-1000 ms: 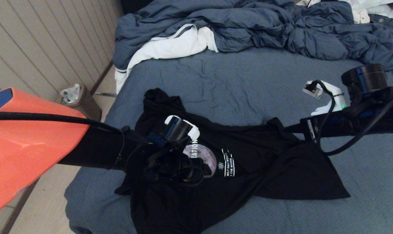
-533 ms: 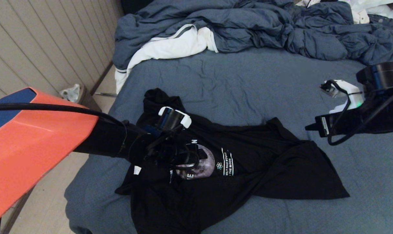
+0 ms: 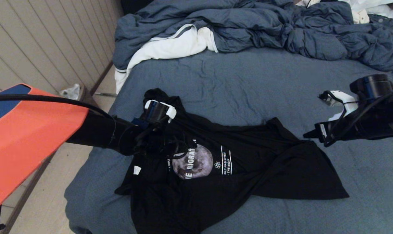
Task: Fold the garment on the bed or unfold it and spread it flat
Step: Unford the black T-shirt
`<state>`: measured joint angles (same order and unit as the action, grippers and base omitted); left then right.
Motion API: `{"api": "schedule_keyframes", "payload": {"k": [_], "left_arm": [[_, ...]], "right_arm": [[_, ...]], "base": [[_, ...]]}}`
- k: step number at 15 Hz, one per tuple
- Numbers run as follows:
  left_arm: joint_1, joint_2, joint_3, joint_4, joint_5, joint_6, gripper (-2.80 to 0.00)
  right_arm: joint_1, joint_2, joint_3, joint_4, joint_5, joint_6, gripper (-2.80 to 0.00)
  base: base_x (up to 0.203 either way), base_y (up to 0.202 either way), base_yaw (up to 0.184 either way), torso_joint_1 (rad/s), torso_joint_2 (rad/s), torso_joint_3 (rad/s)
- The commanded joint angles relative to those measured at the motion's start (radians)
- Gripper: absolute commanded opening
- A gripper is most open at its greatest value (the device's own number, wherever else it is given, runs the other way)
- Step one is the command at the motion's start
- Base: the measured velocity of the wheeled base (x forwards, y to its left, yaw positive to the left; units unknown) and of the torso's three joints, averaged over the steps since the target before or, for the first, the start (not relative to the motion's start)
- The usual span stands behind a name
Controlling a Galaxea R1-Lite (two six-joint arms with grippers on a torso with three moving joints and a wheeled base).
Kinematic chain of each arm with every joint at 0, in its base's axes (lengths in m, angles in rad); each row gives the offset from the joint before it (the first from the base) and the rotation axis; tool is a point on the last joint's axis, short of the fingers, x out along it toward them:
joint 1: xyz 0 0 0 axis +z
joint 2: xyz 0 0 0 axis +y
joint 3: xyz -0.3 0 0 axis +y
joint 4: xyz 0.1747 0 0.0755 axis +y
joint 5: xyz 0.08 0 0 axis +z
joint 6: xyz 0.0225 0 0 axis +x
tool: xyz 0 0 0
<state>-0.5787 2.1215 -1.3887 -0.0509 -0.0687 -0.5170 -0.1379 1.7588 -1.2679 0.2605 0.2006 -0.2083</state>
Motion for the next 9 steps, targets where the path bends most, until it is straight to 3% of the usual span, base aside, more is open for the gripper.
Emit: {"api": "schedule_keyframes", "payload": {"k": [1,7,8,9], "left_arm": [[0.005,0.002,-0.003,0.000,0.000,-0.003,0.00],[0.007,0.020,-0.010,-0.004,0.000,-0.008,0.00],[0.007,0.020,-0.012,-0.006,0.001,-0.011,-2.80],[0.007,0.017,-0.012,-0.005,0.001,-0.014,-2.80]], "right_arm": [[-0.011,0.007,0.013,0.003,0.002,-0.003,0.00],[-0.017,0.004,0.058,-0.001,0.003,-0.006,0.00],[-0.017,0.004,0.056,-0.001,0.003,-0.006,0.00],[-0.017,0.001,0.055,-0.001,0.003,-0.006,0.00]], "base": [[0.000,0.000,0.000,0.000,0.00,0.000],[0.000,0.000,0.000,0.000,0.00,0.000],[0.000,0.000,0.000,0.000,0.00,0.000],[0.000,0.000,0.000,0.000,0.00,0.000]]}}
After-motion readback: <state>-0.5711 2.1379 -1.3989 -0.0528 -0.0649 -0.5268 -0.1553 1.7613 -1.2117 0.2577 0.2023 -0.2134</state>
